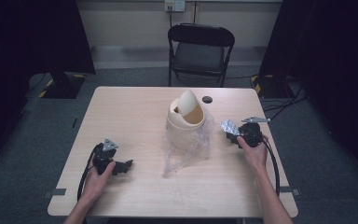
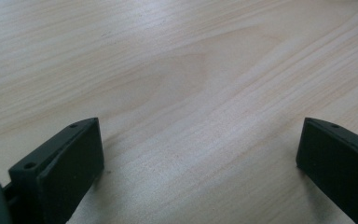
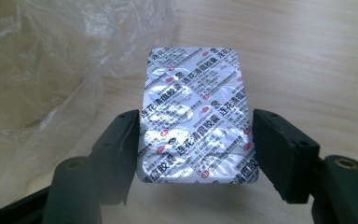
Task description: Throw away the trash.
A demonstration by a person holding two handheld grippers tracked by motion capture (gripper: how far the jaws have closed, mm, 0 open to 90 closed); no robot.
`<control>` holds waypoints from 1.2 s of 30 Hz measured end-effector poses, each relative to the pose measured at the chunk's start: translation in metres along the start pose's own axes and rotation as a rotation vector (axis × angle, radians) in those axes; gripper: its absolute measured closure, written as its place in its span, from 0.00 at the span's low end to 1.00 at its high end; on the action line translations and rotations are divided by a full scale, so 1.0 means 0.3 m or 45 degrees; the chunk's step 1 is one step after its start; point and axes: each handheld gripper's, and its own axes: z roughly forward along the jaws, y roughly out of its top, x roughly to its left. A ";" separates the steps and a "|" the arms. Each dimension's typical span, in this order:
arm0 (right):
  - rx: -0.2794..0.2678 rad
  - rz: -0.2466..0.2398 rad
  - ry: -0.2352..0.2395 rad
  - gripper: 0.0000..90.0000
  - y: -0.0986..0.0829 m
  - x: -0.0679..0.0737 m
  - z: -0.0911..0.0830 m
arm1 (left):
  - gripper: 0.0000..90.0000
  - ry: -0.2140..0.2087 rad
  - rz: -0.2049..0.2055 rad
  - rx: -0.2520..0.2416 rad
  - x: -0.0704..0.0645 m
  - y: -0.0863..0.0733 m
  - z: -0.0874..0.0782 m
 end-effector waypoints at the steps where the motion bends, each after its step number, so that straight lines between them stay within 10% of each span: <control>1: -0.012 -0.005 0.007 0.38 0.010 0.004 -0.013 | 0.00 0.000 0.000 0.000 0.000 0.000 0.000; 36: -0.245 -0.128 0.201 0.38 0.185 0.172 -0.239 | 0.00 0.001 0.000 0.000 0.000 0.000 0.000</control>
